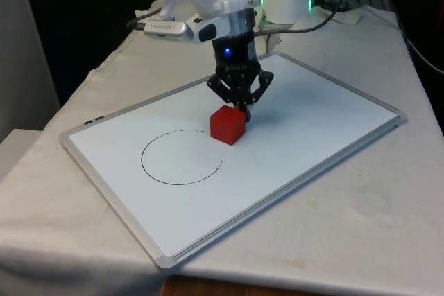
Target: Push the cube into the marked area.
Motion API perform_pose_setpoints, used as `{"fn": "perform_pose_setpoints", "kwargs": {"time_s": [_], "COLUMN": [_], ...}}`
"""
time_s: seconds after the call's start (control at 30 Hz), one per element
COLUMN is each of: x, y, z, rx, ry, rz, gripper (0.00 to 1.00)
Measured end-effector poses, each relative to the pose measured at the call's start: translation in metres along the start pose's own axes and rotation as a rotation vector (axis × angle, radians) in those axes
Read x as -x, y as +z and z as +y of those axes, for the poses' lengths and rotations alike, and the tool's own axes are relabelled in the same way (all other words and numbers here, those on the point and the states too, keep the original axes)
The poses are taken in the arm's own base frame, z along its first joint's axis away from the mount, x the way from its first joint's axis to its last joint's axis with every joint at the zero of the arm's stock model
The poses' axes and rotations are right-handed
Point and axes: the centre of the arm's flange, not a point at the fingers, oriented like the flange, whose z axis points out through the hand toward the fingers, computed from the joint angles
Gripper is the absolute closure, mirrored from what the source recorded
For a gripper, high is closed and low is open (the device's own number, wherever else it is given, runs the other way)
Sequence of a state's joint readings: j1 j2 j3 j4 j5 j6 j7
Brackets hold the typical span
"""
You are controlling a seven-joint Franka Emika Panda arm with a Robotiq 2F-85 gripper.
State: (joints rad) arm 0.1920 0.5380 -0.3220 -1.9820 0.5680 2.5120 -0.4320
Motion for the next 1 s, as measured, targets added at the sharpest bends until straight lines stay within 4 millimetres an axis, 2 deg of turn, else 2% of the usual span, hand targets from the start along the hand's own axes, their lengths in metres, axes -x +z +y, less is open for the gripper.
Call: {"fn": "perform_pose_setpoints", "kwargs": {"time_s": [0.43, 1.0], "x": [-0.011, -0.046], "y": [0.01, 0.013], "z": [0.003, 0.017], "rx": [0.016, 0.03], "ry": [0.057, 0.083], "rz": [0.004, 0.021], "gripper": [1.0, 1.0]}}
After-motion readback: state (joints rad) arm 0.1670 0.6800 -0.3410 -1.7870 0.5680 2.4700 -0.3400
